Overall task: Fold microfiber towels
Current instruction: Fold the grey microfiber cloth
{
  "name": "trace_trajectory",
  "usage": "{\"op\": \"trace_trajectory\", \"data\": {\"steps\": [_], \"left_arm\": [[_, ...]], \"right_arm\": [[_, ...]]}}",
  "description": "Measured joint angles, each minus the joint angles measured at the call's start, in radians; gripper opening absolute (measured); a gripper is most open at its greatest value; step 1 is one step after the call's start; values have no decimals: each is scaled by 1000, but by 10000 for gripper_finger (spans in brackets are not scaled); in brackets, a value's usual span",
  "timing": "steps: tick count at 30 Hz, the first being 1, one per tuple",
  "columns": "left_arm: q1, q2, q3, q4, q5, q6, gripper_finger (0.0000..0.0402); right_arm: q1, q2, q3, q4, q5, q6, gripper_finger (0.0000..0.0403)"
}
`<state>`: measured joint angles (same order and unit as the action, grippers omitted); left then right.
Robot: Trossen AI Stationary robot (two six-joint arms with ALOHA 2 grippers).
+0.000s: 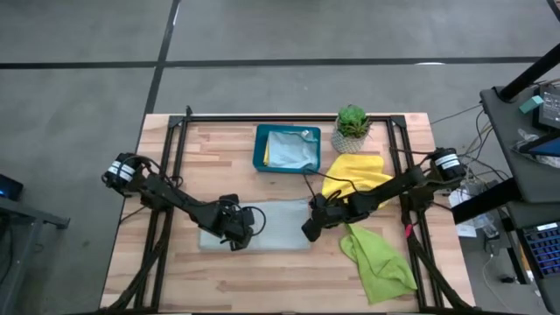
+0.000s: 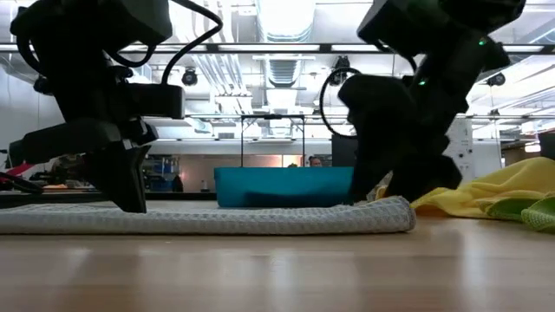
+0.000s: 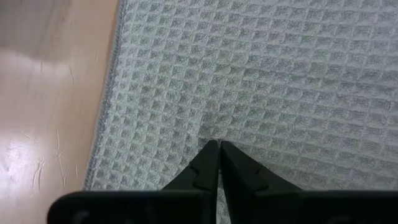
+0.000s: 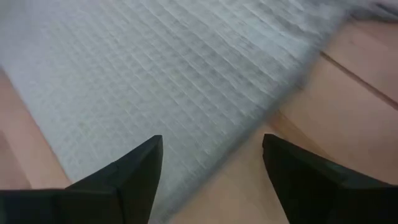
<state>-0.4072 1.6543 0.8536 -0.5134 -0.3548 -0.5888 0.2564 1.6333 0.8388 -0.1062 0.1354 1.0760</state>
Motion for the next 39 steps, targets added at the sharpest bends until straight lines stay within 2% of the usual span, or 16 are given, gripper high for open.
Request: {"op": "trace_trajectory", "data": {"steps": [5, 9, 20, 24, 29, 35, 39], "left_arm": [[0, 2, 0, 5, -6, 1, 1], [0, 2, 0, 6, -15, 1, 1], [0, 2, 2, 8, -21, 2, 1], [0, 2, 2, 8, -21, 2, 1], [0, -2, 2, 7, -22, 2, 1], [-10, -49, 6, -36, -21, 2, 1], [-26, -130, 6, -67, -20, 2, 1]], "right_arm": [[-22, 27, 8, 62, -4, -30, 242], [-28, 30, 7, 71, -4, -31, 204], [-28, 30, 6, 106, -4, -102, 20], [-28, 30, 6, 140, -5, -136, 12], [-32, 4, 6, 99, -5, -175, 11], [-48, -109, 6, -24, -4, -215, 9], [-66, -200, 6, -113, -4, -232, 9]]}}
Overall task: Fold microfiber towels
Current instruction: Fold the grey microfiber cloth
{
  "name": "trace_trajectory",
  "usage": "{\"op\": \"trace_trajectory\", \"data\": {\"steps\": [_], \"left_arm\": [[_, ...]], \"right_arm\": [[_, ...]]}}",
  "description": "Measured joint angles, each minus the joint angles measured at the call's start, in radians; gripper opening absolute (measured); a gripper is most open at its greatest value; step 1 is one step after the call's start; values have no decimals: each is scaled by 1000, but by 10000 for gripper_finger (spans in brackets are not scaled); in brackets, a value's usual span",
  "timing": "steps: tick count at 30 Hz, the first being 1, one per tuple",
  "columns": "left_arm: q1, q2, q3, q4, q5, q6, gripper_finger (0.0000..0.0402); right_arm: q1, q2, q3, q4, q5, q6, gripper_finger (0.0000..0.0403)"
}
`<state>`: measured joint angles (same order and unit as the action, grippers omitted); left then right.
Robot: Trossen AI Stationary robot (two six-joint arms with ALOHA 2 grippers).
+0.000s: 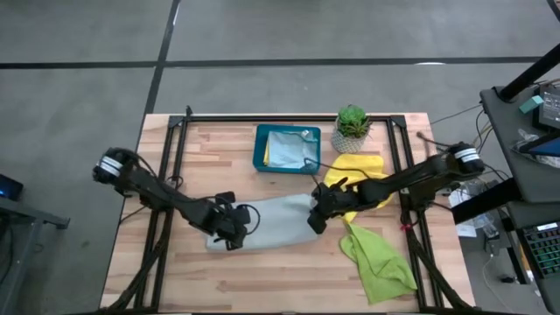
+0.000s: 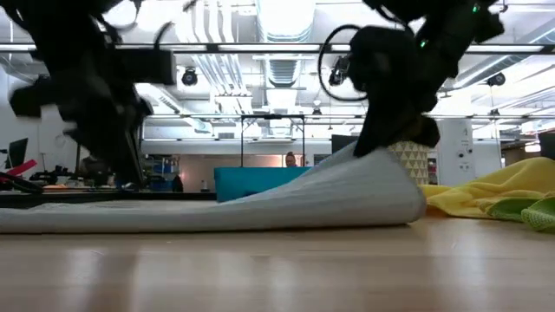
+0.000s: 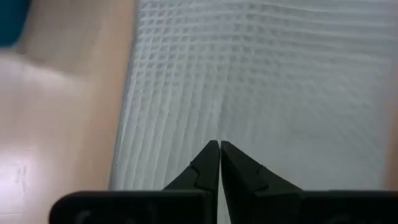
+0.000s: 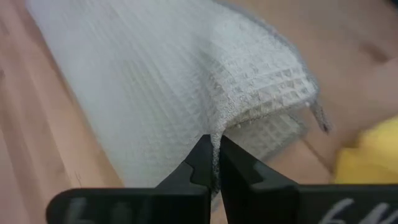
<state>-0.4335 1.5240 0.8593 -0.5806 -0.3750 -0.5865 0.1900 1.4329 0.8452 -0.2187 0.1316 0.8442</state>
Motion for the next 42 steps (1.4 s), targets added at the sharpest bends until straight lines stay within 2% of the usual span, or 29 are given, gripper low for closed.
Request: {"op": "trace_trajectory", "data": {"steps": [7, 11, 16, 20, 22, 25, 29, 33, 38, 42], "left_arm": [[-51, -181, 0, -102, 1, -35, 1], [-99, -241, -2, -153, 5, -88, 1], [-152, -251, -2, -167, 81, -118, 1], [-170, -241, -2, -165, 90, -141, 1], [-169, -229, -2, -161, 56, -142, 1], [-169, -186, -14, -143, -79, -143, 1], [-149, -106, -78, 34, -186, -112, 1], [-112, -2, -136, 181, -191, -92, 1], [-99, 84, -141, 95, -122, -200, 1], [-105, 82, -140, 17, -44, -246, 1]], "right_arm": [[-24, -141, 0, -169, -1, 33, 9], [-25, -178, 0, -246, -11, 89, 9], [-25, -147, 35, -270, -21, 101, 9], [-25, -77, 65, -264, -42, 25, 9], [-25, -50, 85, -263, -45, 1, 9], [-25, -12, 100, -263, -42, -22, 9], [-26, 26, 100, -283, -17, 9, 12], [-45, 47, 98, -320, -21, 37, 37], [-74, 40, 98, -388, -26, 44, 95], [-90, 21, 98, -407, -39, 34, 147]]}}
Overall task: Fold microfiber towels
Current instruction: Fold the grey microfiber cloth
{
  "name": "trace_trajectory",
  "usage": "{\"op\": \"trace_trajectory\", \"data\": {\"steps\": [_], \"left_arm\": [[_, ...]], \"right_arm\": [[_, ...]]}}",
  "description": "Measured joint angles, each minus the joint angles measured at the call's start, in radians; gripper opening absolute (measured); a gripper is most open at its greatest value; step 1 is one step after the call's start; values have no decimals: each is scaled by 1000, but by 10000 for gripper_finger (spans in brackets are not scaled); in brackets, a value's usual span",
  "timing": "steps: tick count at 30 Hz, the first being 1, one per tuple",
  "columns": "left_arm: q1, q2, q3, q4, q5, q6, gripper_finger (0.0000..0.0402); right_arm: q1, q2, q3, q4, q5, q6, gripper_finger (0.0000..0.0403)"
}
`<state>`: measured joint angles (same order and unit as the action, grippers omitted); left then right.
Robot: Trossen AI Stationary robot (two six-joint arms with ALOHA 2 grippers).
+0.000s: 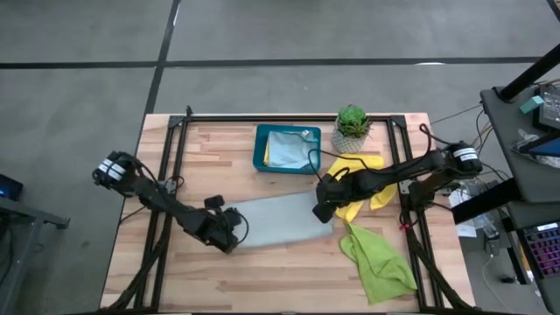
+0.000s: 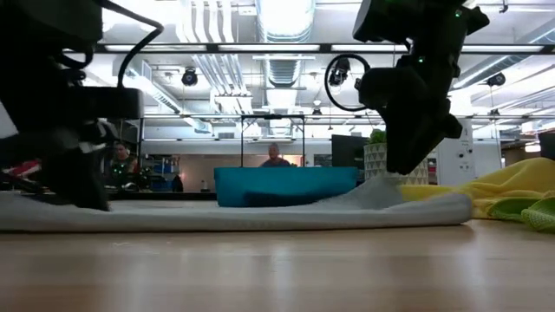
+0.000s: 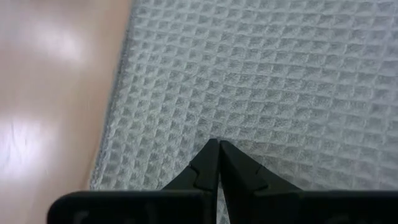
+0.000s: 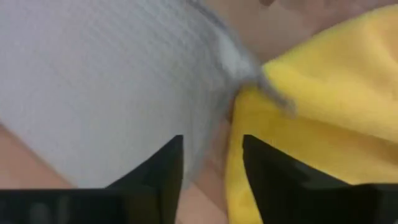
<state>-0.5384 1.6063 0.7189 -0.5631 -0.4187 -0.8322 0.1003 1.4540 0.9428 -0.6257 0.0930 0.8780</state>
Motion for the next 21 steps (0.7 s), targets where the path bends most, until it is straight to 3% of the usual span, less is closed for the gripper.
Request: {"op": "trace_trajectory", "data": {"steps": [5, 9, 21], "left_arm": [[-5, -66, 0, -86, 75, -48, 1], [-7, -121, -7, -99, 104, -49, 1], [-7, -173, -7, -91, 78, -45, 1]], "right_arm": [[-2, -6, 0, 7, -74, 2, 201], [0, 10, -8, 68, -75, 2, 228], [-3, 176, -16, 241, -94, -43, 260]]}}
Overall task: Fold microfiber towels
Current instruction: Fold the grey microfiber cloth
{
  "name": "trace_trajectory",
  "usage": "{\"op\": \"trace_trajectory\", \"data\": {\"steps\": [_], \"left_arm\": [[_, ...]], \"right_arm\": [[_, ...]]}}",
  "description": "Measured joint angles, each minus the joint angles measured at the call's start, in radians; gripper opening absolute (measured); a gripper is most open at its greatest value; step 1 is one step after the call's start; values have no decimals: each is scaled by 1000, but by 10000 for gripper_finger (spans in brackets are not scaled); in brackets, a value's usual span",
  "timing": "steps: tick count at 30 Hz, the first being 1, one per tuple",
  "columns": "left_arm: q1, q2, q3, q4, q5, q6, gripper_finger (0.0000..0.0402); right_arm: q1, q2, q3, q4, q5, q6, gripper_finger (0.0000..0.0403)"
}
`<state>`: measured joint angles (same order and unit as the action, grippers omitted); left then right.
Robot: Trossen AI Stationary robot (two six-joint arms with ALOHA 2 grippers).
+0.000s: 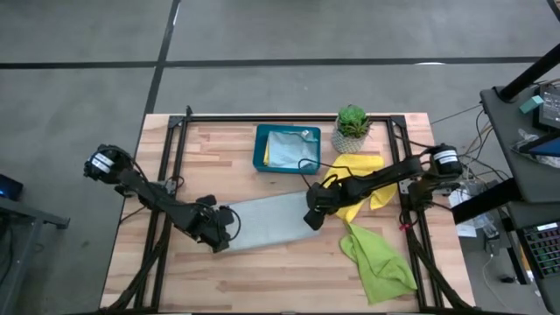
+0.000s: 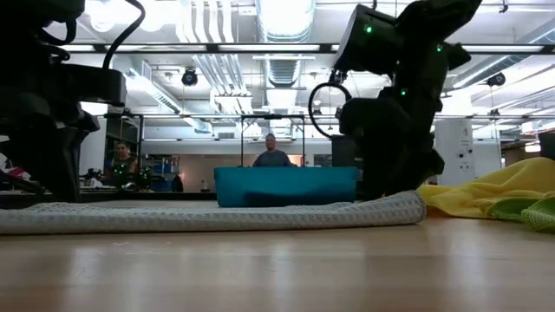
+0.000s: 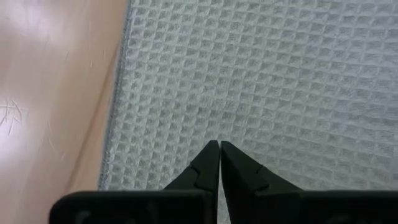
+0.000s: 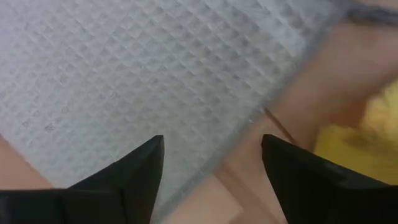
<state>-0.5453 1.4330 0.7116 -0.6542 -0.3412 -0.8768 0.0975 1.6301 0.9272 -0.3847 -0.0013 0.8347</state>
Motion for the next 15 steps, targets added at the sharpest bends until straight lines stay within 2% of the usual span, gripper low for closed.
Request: {"op": "trace_trajectory", "data": {"steps": [8, 15], "left_arm": [[0, 0, 0, 9, -10, -1, 1], [0, 4, 3, 16, -12, 0, 1]], "right_arm": [[-8, 30, 1, 126, -9, -39, 236], [-6, 56, -2, 224, -3, -41, 165]]}}
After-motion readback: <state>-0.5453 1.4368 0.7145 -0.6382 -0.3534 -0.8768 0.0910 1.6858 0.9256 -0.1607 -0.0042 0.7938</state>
